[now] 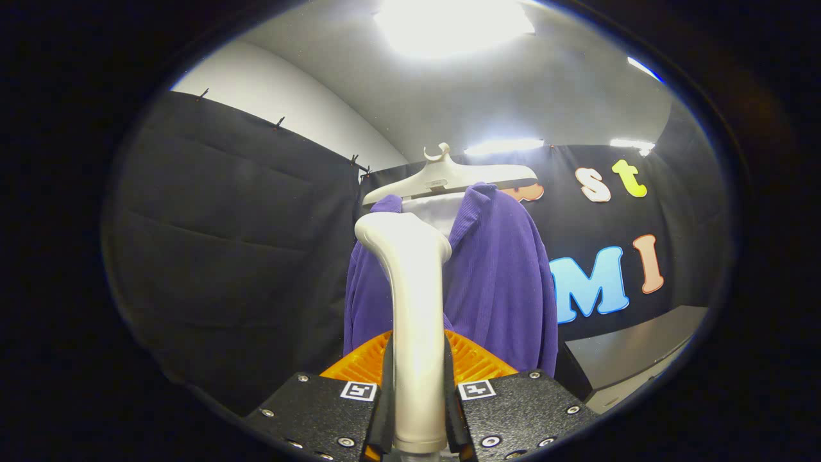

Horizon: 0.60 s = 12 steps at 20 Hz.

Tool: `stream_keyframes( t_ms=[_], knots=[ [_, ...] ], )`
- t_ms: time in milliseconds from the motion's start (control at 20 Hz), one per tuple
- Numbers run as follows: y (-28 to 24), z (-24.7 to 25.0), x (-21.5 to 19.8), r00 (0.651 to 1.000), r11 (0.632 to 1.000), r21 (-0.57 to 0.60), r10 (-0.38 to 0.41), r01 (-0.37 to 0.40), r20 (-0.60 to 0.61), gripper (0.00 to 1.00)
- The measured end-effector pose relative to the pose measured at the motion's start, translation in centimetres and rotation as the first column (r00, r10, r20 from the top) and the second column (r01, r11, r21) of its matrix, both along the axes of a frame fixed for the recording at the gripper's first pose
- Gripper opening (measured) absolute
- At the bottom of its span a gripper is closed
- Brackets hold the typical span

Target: Iron the clothes twice with a garment steamer, once on the left side and once on the right side.

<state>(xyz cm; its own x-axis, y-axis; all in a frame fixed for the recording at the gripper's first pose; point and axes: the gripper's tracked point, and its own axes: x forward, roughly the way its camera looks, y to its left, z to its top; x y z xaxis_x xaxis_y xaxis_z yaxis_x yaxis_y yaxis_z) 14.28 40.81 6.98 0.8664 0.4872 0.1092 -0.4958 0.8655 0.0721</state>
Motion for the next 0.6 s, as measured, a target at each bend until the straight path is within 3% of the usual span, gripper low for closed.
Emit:
stream_keyframes(
  t_ms=[350,600],
  knots=[
    [4.4,-0.5,6.0,0.997,0.999,-0.048,-0.030,0.026,-0.070,0.32],
    [6.3,-2.9,5.9,0.997,0.993,-0.115,-0.033,0.025,-0.065,0.32]
  ],
)
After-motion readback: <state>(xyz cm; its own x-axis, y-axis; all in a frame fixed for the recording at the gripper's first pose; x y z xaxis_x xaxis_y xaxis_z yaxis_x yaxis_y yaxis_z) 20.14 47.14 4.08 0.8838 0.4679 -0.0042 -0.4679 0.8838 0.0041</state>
